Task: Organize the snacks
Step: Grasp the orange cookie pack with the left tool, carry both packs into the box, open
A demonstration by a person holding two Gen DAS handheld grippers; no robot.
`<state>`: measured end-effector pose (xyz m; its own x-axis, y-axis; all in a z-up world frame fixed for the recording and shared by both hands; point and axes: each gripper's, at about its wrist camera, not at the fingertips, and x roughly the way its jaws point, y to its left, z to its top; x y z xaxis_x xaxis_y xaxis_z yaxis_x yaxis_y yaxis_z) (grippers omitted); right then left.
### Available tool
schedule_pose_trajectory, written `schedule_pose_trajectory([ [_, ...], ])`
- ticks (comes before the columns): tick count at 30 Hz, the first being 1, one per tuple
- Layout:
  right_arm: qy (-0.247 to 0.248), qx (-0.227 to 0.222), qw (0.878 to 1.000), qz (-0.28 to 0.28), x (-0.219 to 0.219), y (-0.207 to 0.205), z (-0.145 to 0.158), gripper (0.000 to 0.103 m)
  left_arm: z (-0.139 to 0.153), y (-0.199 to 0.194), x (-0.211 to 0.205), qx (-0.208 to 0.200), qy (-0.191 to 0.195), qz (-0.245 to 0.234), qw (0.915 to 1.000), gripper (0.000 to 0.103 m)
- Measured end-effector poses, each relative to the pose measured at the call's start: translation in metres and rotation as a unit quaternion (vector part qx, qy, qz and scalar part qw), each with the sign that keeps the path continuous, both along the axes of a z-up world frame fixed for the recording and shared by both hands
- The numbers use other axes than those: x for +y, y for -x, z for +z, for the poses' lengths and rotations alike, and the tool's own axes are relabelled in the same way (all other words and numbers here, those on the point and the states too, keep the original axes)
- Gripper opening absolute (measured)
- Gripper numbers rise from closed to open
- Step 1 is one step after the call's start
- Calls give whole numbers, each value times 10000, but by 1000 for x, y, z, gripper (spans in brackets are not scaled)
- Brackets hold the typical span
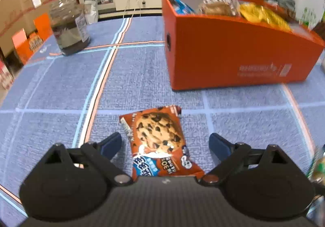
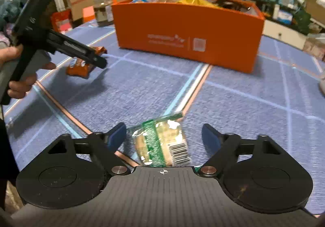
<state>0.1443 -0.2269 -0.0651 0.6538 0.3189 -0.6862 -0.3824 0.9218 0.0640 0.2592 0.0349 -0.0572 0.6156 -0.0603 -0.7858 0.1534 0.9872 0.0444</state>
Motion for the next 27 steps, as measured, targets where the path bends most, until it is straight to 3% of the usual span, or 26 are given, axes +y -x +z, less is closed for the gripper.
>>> schedule_pose_trajectory([
  [2,194,-127,9997,59,3,4,-2,65,0,2,1,16,75,37,10000,95],
  [4,263,-180,9994,118,4,12,-1,44,4,3,6,113,208,98,9997,83],
  [5,290,-177,9994,97,5,15,1,37,6,5,9,140,297,78,9994,67],
  [6,333,-151,9993,104,5,17,2,37,10,6,11,171,366,84,9991,46],
  [10,88,-164,9998,64,1,29,17,37,20,25,25,387,1196,91,9920,48],
  [16,-510,-553,9970,-206,-15,35,57,37,52,61,27,99,1618,-77,9868,48],
  [20,-705,-912,9924,-436,-21,22,83,37,94,52,20,-220,1668,-330,9852,48],
  [23,-888,-1271,9860,-619,-27,-5,111,37,128,22,6,-523,1448,-403,9873,48],
  [27,-486,-1554,9843,-677,-18,-74,137,37,152,-39,-28,-811,1272,-577,9869,48],
])
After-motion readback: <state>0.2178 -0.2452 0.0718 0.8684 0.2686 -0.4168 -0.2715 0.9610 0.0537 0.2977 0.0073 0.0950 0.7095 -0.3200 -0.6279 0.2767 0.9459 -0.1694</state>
